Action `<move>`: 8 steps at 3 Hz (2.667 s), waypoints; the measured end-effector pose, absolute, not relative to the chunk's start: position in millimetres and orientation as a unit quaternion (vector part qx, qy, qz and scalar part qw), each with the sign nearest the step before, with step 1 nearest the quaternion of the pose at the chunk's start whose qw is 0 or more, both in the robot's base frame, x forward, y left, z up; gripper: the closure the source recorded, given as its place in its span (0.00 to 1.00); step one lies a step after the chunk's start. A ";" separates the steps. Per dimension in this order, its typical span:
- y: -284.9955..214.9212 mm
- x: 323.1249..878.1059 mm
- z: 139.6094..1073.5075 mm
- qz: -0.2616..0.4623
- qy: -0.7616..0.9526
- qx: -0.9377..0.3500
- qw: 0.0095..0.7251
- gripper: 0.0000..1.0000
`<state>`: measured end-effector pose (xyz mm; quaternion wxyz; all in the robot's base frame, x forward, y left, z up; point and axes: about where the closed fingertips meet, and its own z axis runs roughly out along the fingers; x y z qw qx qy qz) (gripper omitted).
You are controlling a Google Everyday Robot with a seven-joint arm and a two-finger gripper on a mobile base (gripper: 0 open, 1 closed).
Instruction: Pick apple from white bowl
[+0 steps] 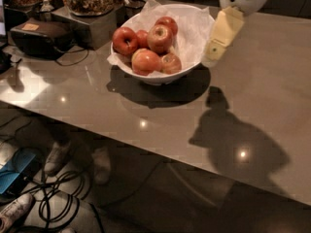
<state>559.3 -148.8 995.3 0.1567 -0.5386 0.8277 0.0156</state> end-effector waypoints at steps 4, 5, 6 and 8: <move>-86.0 577.6 1022.7 0.059 0.831 -0.511 0.209 0.00; -85.1 585.5 1021.2 0.074 0.836 -0.496 0.223 0.00; -60.2 610.5 1015.5 0.085 0.851 -0.470 0.219 0.00; -53.7 623.3 1011.5 0.097 0.855 -0.451 0.238 0.00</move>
Offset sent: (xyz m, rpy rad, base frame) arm 0.0030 0.0111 0.0078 0.0884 0.0061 -0.0347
